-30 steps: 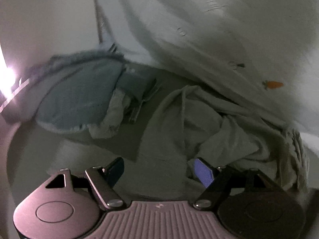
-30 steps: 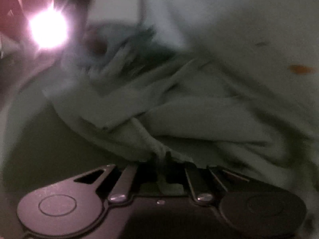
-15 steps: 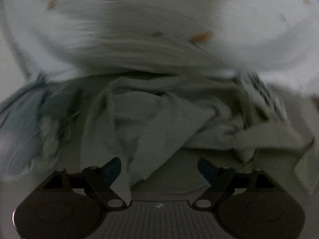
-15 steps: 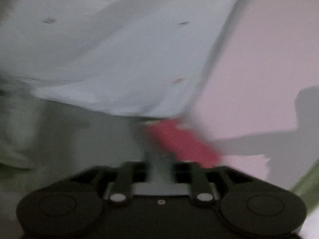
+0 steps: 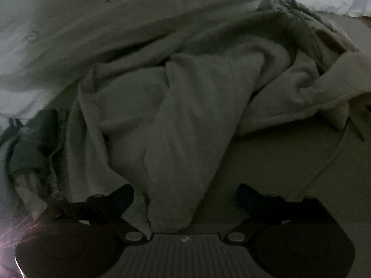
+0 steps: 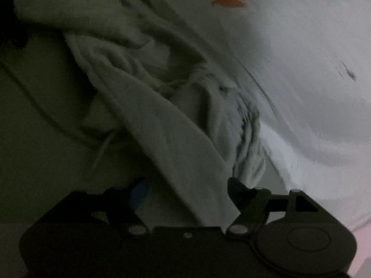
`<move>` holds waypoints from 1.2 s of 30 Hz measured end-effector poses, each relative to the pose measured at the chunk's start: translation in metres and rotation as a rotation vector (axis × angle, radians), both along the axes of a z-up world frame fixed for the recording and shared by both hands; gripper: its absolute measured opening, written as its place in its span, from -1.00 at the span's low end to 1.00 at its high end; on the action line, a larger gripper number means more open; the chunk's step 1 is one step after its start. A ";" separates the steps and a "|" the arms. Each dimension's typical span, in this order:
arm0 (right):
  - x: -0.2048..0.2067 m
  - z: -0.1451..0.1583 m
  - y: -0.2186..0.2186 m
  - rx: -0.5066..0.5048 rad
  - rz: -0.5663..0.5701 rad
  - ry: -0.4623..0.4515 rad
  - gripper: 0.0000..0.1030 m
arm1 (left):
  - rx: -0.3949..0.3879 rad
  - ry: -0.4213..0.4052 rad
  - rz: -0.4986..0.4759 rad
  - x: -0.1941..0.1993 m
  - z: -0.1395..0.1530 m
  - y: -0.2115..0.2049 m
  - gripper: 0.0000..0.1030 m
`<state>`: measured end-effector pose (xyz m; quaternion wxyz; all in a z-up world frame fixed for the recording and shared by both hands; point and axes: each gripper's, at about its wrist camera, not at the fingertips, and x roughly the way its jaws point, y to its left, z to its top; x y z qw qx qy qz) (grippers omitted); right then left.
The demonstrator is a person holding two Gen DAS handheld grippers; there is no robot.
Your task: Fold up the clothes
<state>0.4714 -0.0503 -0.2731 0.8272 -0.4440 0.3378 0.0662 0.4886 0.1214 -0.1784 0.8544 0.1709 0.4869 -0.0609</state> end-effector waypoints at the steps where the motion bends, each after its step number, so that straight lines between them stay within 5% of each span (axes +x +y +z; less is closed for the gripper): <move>1: 0.003 -0.002 0.001 -0.033 0.021 -0.049 0.73 | -0.028 -0.008 0.010 0.002 -0.001 0.004 0.86; 2: 0.006 -0.004 0.000 -0.053 0.048 -0.054 0.24 | -0.073 -0.008 0.037 0.005 -0.002 0.009 0.78; 3: 0.008 -0.004 0.001 -0.064 0.054 -0.039 -0.67 | -0.112 -0.009 0.066 0.007 -0.002 0.013 0.45; 4: 0.011 -0.002 -0.002 -0.046 0.043 -0.043 -0.94 | -0.129 -0.015 0.105 0.009 0.001 0.015 0.24; 6: 0.010 0.010 -0.014 0.003 0.018 -0.074 -0.90 | -0.161 -0.025 0.177 0.011 0.006 0.017 -0.33; 8: 0.002 0.032 -0.034 0.040 -0.013 -0.147 -0.90 | -0.180 -0.032 0.182 0.011 0.017 0.013 -0.56; 11: -0.013 0.076 -0.074 0.009 -0.024 -0.264 -0.91 | -0.297 -0.040 0.191 0.005 0.055 0.008 -0.63; 15: -0.013 0.145 -0.143 -0.165 -0.079 -0.449 -0.90 | -0.715 -0.063 0.211 -0.019 0.133 0.014 -0.69; 17: -0.003 0.186 -0.183 -0.120 -0.216 -0.553 -0.86 | -0.936 -0.034 0.243 -0.030 0.149 0.020 -0.70; 18: 0.002 0.207 -0.203 -0.096 -0.286 -0.604 -0.58 | -1.034 -0.020 0.260 -0.035 0.150 0.023 -0.70; 20: 0.011 0.233 -0.237 0.038 -0.456 -0.649 0.01 | -1.104 0.001 0.302 -0.039 0.138 0.025 -0.70; 21: 0.016 0.240 -0.251 0.097 -0.529 -0.632 0.09 | -1.084 0.020 0.334 -0.039 0.126 0.024 -0.71; 27: -0.043 0.156 -0.233 0.407 -0.606 -0.206 0.09 | -0.929 0.251 0.495 -0.046 0.028 0.021 -0.70; 31: -0.083 0.100 -0.221 0.606 -0.641 0.088 0.11 | -0.843 0.254 0.471 -0.056 0.012 0.018 -0.58; 34: -0.104 0.068 -0.205 0.724 -0.648 0.252 0.34 | -0.780 0.252 0.426 -0.055 0.013 0.009 -0.09; 35: -0.115 0.060 -0.195 0.754 -0.655 0.273 0.38 | -0.753 0.278 0.410 -0.052 0.009 0.005 0.25; 36: -0.122 0.050 -0.192 0.781 -0.659 0.269 0.49 | -0.734 0.307 0.405 -0.051 0.002 0.002 0.35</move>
